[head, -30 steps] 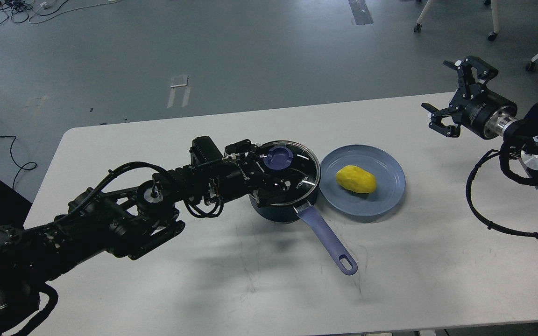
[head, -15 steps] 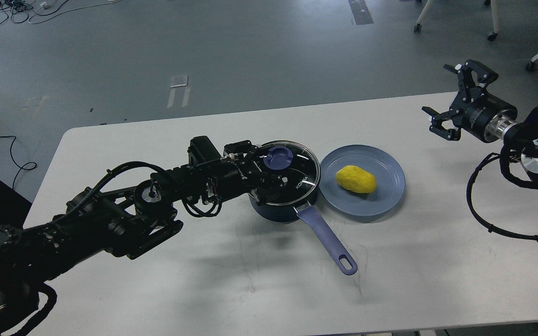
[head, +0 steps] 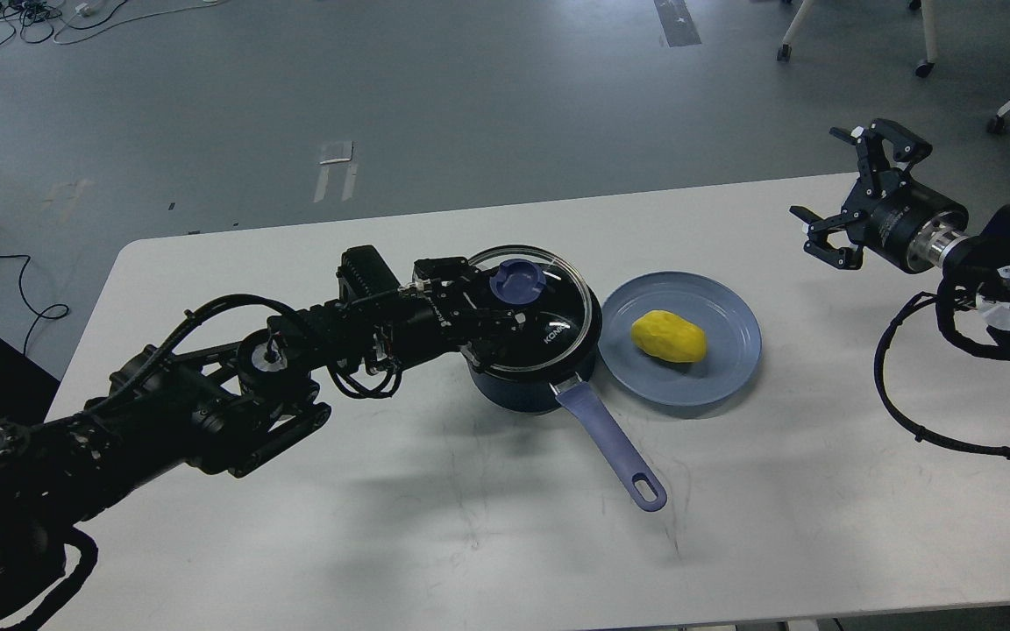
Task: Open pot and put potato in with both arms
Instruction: 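Grasp the blue lid knob with the left gripper and lift the lid, then move the lid off the pot toward the robot and set it on the table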
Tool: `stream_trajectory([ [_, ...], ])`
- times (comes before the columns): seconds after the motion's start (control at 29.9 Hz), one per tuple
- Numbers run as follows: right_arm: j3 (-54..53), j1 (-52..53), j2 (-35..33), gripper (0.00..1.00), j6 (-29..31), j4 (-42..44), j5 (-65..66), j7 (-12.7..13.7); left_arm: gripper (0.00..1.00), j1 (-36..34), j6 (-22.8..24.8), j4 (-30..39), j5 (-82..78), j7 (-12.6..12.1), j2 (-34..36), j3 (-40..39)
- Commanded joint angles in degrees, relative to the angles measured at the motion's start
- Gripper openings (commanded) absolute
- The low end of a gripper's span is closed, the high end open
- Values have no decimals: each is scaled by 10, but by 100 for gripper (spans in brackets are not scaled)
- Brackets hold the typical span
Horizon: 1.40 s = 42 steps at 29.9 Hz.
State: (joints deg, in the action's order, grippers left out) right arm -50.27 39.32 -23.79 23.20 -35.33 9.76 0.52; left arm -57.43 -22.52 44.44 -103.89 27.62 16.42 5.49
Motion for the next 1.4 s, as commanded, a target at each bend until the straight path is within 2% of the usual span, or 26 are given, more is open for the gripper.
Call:
stream_trajectory([
  [0.0, 0, 0, 1, 100, 0, 0, 0, -1, 34, -4, -4, 9, 1, 3, 11, -3],
  [0.2, 0, 0, 0, 100, 0, -2, 0, -1, 34, -8, -17, 55, 32, 4, 52, -7],
  [0.43, 1, 2, 0, 100, 1, -3, 0, -1, 35, 3, -55, 57, 81, 4, 141, -8],
  [0.74, 1, 6, -5, 100, 2, 0, 1, 0, 35, 93, -55, 49, 141, 4, 208, -8],
  [1.1, 15, 29, -6, 100, 4, 0, 1, 5, 37, 164, -55, 46, 154, 3, 207, -9],
  [1.37, 19, 30, -7, 100, 4, 0, 1, 4, 41, 168, -55, 37, 174, 3, 201, -6],
])
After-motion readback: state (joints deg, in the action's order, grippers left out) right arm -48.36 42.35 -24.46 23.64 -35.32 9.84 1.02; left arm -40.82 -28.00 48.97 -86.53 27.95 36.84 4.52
